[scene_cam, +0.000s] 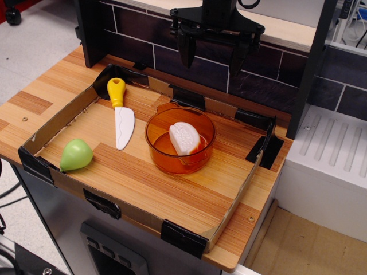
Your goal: Take sushi out of pot
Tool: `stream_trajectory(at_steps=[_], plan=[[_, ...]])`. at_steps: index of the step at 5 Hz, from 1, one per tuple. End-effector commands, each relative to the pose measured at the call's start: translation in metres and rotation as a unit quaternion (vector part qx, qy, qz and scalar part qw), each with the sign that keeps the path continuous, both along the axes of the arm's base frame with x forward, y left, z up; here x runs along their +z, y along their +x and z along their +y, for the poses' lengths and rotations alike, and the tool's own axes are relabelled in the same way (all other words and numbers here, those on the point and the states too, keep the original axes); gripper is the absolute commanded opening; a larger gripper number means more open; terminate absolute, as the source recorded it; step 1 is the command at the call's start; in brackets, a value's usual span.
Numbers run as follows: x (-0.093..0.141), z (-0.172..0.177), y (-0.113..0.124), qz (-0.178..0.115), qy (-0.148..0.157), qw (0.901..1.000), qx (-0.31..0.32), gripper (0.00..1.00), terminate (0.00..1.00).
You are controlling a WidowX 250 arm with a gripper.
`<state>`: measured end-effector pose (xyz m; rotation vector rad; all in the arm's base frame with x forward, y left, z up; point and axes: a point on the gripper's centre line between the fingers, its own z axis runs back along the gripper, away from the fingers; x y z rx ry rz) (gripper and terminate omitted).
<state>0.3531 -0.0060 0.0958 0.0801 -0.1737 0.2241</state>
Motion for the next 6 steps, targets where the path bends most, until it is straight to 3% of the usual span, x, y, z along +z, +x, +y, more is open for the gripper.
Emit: stream_trajectory(at_steps=[1, 2, 3, 4, 5, 6], plan=[[0.000, 0.000, 0.000, 0.000, 0.000, 1.0000, 0.000, 1.00, 0.00], [0.022, 0.012, -0.017, -0.042, -0.034, 0.9939, 0.096, 1.00, 0.00], [0.029, 0.030, -0.032, -0.055, -0.078, 0.9815, 0.166, 1.00, 0.00], [0.030, 0.043, -0.050, -0.066, -0.102, 0.9695, 0.213, 1.00, 0.00], [0.019, 0.044, -0.056, -0.045, -0.109, 0.9586, 0.259, 1.00, 0.00], [-0.001, 0.034, -0.055, -0.011, -0.116, 0.9586, 0.260, 1.00, 0.00]])
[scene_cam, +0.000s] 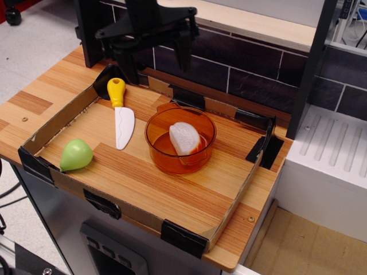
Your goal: Take sushi out of pot
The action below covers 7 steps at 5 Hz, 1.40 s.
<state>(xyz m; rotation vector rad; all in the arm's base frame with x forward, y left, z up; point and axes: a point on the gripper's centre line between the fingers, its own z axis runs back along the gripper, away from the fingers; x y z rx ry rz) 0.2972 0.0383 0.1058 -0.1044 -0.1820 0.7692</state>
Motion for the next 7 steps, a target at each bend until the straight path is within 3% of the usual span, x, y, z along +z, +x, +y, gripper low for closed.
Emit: stream_trajectory(at_steps=[1, 3, 7], plan=[[-0.024, -0.022, 0.004, 0.043, -0.029, 0.9986, 0.012, 1.00, 0.00], [-0.045, -0.034, 0.006, 0.076, -0.038, 0.9960, 0.027, 1.00, 0.00], [-0.083, -0.030, 0.000, 0.092, 0.002, 0.9950, 0.039, 1.00, 0.00]])
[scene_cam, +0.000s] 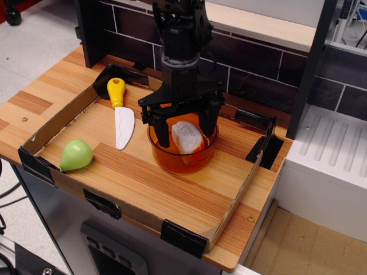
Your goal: Take sushi out of pot
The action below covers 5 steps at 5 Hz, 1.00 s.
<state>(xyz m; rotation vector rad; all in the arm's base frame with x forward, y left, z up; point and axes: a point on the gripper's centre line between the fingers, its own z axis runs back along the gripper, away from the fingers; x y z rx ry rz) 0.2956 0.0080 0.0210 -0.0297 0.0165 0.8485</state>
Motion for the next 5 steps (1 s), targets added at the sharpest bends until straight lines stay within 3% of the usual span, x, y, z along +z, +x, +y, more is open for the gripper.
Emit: stream_trajectory(at_steps=[1, 2, 3, 4, 5], plan=[[0.000, 0.002, 0.001, -0.011, 0.012, 0.9999, 0.003, 1.00, 0.00], [0.000, 0.004, 0.000, -0.012, 0.011, 0.9999, 0.000, 0.00, 0.00], [0.018, 0.006, 0.004, -0.040, 0.017, 0.9990, -0.013, 0.00, 0.00], [0.053, 0.003, 0.005, -0.100, 0.019, 0.9945, -0.024, 0.00, 0.00], [0.092, -0.003, -0.013, -0.161, -0.001, 0.9860, -0.045, 0.00, 0.00]])
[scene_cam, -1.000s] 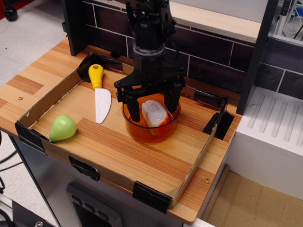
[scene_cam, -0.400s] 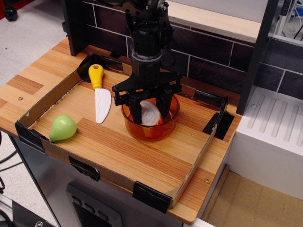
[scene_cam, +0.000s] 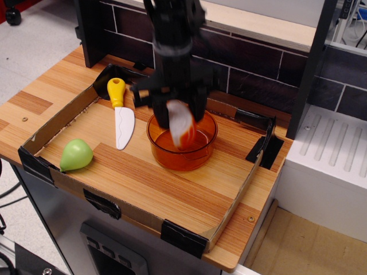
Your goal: Take sushi out of pot
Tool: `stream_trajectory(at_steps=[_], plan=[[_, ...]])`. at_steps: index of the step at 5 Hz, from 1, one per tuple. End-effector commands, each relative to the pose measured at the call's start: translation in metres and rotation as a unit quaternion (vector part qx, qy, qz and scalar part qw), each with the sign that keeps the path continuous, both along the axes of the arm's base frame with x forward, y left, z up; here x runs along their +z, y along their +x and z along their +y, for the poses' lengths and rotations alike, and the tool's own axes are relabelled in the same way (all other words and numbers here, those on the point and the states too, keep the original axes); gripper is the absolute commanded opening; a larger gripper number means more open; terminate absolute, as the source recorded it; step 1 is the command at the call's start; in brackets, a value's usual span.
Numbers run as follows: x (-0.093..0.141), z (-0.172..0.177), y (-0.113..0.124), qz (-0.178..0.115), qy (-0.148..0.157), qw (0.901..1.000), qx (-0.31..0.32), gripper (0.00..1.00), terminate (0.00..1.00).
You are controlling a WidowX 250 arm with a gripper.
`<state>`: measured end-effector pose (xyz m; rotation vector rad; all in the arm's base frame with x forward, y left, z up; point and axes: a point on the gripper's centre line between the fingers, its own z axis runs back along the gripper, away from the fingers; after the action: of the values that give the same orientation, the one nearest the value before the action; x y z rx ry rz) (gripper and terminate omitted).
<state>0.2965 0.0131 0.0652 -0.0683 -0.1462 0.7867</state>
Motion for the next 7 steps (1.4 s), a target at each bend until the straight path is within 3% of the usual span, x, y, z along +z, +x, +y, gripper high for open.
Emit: stream_trajectory(at_steps=[1, 2, 3, 4, 6, 7], plan=[[0.052, -0.012, -0.047, -0.049, -0.041, 0.9976, -0.027, 0.00, 0.00], [0.037, -0.008, -0.073, -0.003, -0.041, 0.9989, 0.022, 0.00, 0.00], [0.017, -0.002, -0.085, 0.018, -0.046, 0.9954, 0.082, 0.00, 0.00], [-0.001, 0.007, -0.081, 0.037, -0.036, 0.9899, 0.132, 0.00, 0.00], [-0.024, 0.016, -0.071, 0.037, -0.019, 0.9889, 0.142, 0.00, 0.00], [-0.040, 0.025, -0.071, 0.054, -0.011, 0.9877, 0.146, 0.00, 0.00]])
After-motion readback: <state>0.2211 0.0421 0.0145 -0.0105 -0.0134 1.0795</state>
